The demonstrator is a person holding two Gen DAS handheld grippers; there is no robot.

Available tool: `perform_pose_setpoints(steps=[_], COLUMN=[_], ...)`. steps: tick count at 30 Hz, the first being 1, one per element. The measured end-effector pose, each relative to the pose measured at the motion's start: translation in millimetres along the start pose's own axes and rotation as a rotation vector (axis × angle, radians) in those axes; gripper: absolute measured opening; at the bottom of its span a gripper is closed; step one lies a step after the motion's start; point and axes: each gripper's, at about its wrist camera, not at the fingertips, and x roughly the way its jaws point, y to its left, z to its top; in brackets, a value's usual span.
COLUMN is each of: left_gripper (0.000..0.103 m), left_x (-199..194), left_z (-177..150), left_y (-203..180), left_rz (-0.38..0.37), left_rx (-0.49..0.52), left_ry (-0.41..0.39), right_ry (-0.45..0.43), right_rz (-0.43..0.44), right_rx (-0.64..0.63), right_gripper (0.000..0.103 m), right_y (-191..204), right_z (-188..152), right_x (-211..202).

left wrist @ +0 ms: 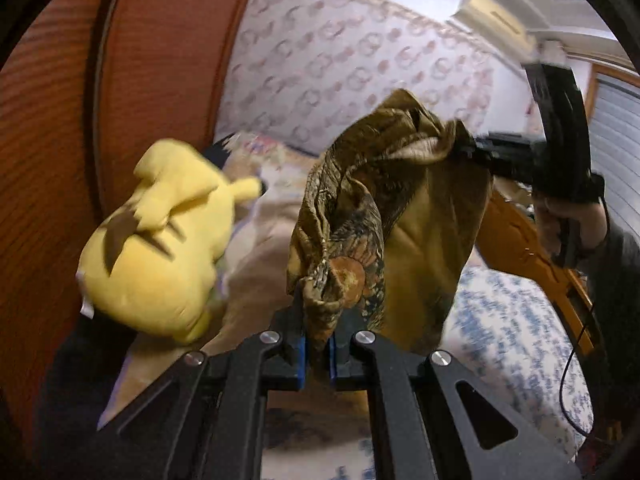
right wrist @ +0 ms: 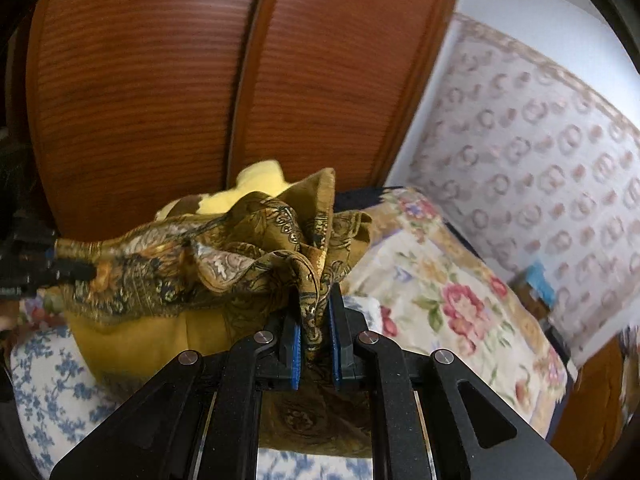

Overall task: Fold small clothes
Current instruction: 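Carry the lifted bundle with both grippers toward the yellow plush toy, then lower the bundle beside the yellow plush toy and open both grippers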

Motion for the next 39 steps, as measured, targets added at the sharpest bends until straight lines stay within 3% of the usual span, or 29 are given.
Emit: perform_pose_setpoints(steps=[6,10,15,17,22,24,28,30,33,39], left_gripper=[0.005,0.005,0.006,0.007,0.017,0.032,0.043,0.055,0.056,0.057], left_x=[20,25,26,25,21,18,8,1,-9,-20], left_z=[-19,-27,-23,-22,-19,-18,-14,-12,-9,-4], left_y=[23,29,29,30,28,27,28,26,18,1], left_rz=[0.055,0.069,0.072,0.064,0.078,0.077,0.086,0.091,0.105,0.122], left_rx=[-0.039,-0.043,-0.043,-0.045,-0.017,-0.001,0.004,0.009,0.031,0.072], left_ry=[0.073,0.091,0.093,0.091,0.096,0.095,0.071,0.054,0.036,0.012], right_ry=[0.061,0.079,0.064,0.047,0.051,0.077,0.142,0.139,0.125,0.11], right_rz=[0.044,0.052,0.004,-0.03,0.024,0.045,0.048,0.046,0.05,0.003], right_rx=[-0.011,0.063,0.138,0.165,0.208,0.228,0.251,0.275,0.329,0.345], right_gripper=[0.008,0.012,0.051,0.052,0.055,0.055,0.056,0.063,0.071,0.072], right_y=[9,2,-8,-11,-11,-7,0,-2,-7,0], right_z=[12,13,3,-1,-22,-32,-48,-55,-59,-62], right_x=[72,102,105,99,94,100,127,135,138,109])
